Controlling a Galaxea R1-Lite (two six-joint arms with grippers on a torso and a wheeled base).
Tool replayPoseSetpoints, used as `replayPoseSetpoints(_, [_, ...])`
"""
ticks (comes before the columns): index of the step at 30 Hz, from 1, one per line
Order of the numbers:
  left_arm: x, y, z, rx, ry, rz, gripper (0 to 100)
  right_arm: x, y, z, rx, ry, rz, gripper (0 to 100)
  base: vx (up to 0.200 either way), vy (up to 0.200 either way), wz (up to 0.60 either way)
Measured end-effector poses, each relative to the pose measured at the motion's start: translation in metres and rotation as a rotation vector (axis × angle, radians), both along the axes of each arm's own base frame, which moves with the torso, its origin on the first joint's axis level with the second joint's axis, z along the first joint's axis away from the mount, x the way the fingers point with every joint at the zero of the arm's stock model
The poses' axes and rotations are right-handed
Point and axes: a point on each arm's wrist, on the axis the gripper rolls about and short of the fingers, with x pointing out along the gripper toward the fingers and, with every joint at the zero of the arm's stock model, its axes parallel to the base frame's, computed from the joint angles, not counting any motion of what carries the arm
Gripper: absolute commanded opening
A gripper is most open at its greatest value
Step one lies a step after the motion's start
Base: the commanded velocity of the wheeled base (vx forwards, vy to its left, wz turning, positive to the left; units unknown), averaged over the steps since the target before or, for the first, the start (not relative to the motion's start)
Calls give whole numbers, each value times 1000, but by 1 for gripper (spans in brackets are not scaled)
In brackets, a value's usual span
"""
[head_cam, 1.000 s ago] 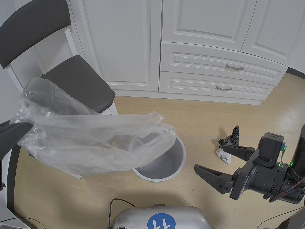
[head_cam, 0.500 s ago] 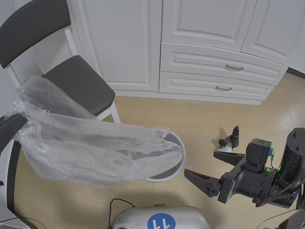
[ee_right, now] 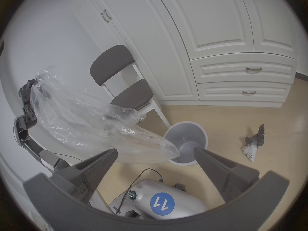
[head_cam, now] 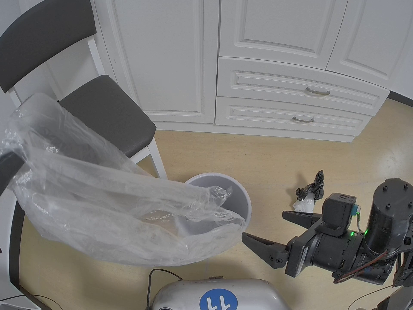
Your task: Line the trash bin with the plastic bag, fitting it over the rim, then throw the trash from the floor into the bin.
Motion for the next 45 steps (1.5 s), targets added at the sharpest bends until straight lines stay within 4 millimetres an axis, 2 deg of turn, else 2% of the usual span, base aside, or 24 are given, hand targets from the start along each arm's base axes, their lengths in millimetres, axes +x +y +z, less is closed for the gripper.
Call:
replayPoseSetpoints(12, [-3, 0, 7, -135, 14, -83, 0, 2, 4, -6, -15, 20, 9, 100, 0, 0, 0])
replayPoseSetpoints(25, [-3, -1, 11, -163, 12, -102, 0, -1, 4, -11, -30, 39, 45, 100, 0, 0, 0])
replayPoseSetpoints(31, [-5, 0, 18, -260, 16, -149, 0, -10, 4, -25, -72, 76, 129, 100, 0, 0, 0])
replayPoseSetpoints(37, [-4, -1, 20, -285, 31, -168, 0, -15, 7, -32, -97, 100, 165, 100, 0, 0, 0])
replayPoseSetpoints(45, [-4, -3, 17, -278, 43, -182, 0, -15, 8, -27, -64, 72, 150, 100, 0, 0, 0])
